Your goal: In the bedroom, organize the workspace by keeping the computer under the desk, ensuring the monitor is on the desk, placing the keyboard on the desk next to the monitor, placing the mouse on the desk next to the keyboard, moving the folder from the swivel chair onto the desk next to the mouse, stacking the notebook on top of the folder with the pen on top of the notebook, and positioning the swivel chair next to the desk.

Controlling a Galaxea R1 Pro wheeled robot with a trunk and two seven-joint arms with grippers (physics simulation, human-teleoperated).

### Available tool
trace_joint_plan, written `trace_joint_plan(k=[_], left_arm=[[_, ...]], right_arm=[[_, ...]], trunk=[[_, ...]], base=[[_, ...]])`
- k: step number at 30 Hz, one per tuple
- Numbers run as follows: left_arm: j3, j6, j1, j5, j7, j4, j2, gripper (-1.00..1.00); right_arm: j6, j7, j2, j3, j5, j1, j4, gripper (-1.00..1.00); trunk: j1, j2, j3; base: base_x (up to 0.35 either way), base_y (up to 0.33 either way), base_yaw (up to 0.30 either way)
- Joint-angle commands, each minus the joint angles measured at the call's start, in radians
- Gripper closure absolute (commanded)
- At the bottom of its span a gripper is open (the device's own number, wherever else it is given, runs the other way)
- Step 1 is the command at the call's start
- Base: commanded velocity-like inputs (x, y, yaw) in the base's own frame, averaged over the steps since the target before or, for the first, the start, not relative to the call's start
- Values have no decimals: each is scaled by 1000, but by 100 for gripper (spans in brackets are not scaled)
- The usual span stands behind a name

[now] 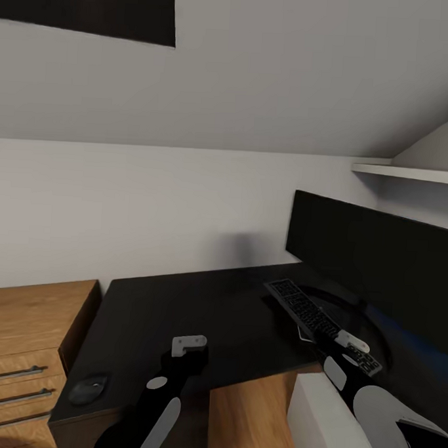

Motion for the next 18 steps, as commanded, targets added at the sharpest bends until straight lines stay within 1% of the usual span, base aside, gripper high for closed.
trace_joint_plan(k=[1,9,18], left_arm=[[-2,2,-1,9,8,-1,0,-100],[-2,2,-1,9,8,-1,0,-100],[-2,2,-1,10,8,-1,0,-100]], right_arm=[[-5,-2,0,-10,-18,0,12,-100],[-5,-2,0,-10,-18,0,12,-100],[-5,-2,0,-10,-18,0,12,-100]], trunk=[[0,-1,-1],[0,-1,-1],[0,-1,-1]], base=[[-125,79,0],[-177,149,0],[-121,92,0]])
